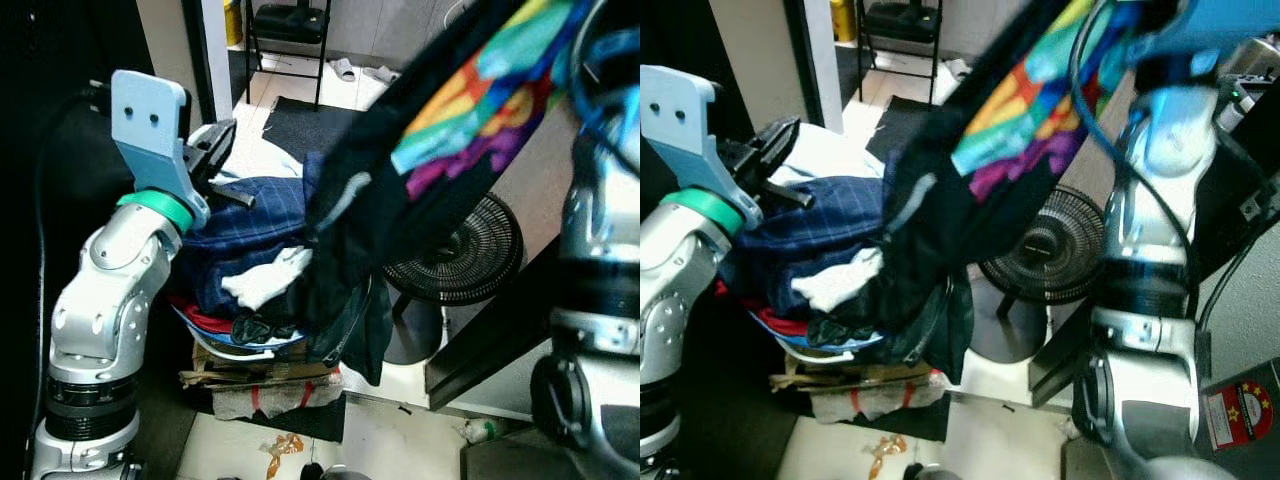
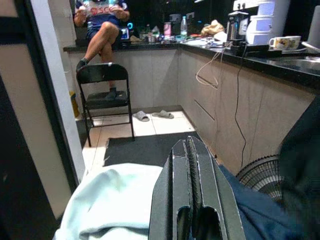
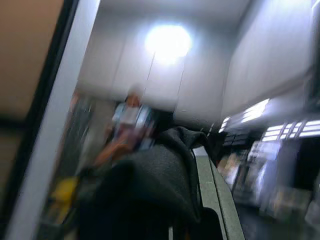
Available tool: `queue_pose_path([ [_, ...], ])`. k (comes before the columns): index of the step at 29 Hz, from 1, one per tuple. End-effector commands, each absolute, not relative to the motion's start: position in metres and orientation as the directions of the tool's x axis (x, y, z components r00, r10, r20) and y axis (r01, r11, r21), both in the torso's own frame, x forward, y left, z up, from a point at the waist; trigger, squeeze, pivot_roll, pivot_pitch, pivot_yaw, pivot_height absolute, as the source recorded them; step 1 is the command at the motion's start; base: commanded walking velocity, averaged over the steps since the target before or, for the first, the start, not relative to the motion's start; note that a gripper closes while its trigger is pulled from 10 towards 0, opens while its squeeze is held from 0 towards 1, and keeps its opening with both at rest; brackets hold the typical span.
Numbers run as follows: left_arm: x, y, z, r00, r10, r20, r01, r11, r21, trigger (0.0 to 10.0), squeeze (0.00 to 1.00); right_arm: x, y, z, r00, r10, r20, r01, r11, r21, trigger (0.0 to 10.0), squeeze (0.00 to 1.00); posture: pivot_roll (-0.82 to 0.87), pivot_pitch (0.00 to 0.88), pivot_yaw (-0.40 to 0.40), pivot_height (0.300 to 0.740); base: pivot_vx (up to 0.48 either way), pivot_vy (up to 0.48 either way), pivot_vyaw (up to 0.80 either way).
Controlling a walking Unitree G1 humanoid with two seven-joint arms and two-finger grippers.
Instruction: Clothes washing
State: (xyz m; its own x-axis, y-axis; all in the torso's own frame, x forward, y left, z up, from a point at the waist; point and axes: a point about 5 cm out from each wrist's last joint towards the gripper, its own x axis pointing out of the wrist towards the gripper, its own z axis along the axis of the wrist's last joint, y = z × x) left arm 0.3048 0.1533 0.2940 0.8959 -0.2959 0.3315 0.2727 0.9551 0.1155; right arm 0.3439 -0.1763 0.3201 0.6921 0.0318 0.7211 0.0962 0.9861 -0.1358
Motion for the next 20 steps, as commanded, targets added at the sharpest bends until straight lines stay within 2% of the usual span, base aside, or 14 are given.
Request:
queue_pose_path([
  [1, 0.306, 0.151, 0.291, 0.901, -0.302, 0.31, 0.279, 0.953, 0.118, 10.0, 0.0, 0.344, -0.168, 0.312, 0.715, 0.05, 0.698, 0.078, 0.986, -0.151, 10.0, 0.0, 0.05, 0.048, -0.01, 0.74, 0.0, 0.0, 0.0],
  [5, 0.304, 0.151, 0.292, 0.904, -0.298, 0.308, 0.275, 0.954, 0.116, 10.0, 0.0, 0.342, -0.155, 0.294, 0.745, 0.059, 0.664, 0.051, 0.988, -0.145, 10.0, 0.0, 0.06, 0.053, -0.007, 0.74, 0.0, 0.0, 0.0],
  [16, 0.306, 0.148, 0.301, 0.897, -0.261, 0.356, 0.235, 0.965, 0.115, 10.0, 0.0, 0.34, -0.157, 0.308, 0.723, 0.028, 0.69, 0.065, 0.992, -0.109, 10.0, 0.0, 0.05, 0.055, -0.016, 0.74, 0.0, 0.0, 0.0],
  [20, 0.307, 0.146, 0.302, 0.896, -0.259, 0.361, 0.233, 0.966, 0.113, 10.0, 0.0, 0.341, -0.154, 0.302, 0.752, 0.017, 0.659, 0.05, 0.995, -0.083, 10.0, 0.0, 0.05, 0.054, -0.016, 0.74, 0.0, 0.0, -0.2],
])
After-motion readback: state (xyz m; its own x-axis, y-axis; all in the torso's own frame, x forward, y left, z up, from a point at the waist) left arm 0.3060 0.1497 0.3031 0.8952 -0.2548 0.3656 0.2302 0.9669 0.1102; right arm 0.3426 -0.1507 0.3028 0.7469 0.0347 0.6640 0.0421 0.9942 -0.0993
